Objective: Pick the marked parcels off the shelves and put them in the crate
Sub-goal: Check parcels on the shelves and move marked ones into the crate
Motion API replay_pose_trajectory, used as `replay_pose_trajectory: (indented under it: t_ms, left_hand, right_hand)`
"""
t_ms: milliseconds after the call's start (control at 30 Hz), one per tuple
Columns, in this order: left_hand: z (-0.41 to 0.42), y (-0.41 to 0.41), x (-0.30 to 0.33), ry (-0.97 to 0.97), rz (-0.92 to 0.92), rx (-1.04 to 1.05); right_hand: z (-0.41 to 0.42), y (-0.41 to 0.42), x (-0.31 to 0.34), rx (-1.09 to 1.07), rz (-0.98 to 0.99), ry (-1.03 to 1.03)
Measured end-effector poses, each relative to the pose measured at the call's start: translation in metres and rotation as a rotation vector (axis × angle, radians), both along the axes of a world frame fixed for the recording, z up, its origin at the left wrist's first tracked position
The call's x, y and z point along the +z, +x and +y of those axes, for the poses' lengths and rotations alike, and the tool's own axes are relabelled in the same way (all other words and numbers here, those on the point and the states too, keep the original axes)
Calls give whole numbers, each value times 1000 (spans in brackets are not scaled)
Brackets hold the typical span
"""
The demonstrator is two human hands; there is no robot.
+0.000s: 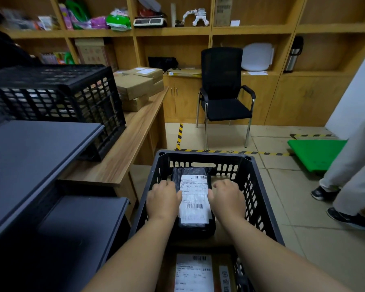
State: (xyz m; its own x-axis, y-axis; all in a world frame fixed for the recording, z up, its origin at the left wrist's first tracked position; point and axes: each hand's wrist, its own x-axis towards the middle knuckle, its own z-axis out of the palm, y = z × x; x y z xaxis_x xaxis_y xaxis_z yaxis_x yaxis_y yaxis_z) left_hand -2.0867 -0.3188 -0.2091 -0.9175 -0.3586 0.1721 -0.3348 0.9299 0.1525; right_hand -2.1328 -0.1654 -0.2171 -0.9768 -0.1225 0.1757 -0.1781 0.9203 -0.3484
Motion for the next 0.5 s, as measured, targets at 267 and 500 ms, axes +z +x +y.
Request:
replay_pose_trajectory:
  t_ms: [267, 500]
  left_hand:
    - [25, 39, 24, -93, 67, 61]
    - [63, 103, 49, -78, 102, 199]
  right_hand:
    - [22, 29, 17, 108, 60, -11]
    - [52, 74, 40, 256, 109, -33]
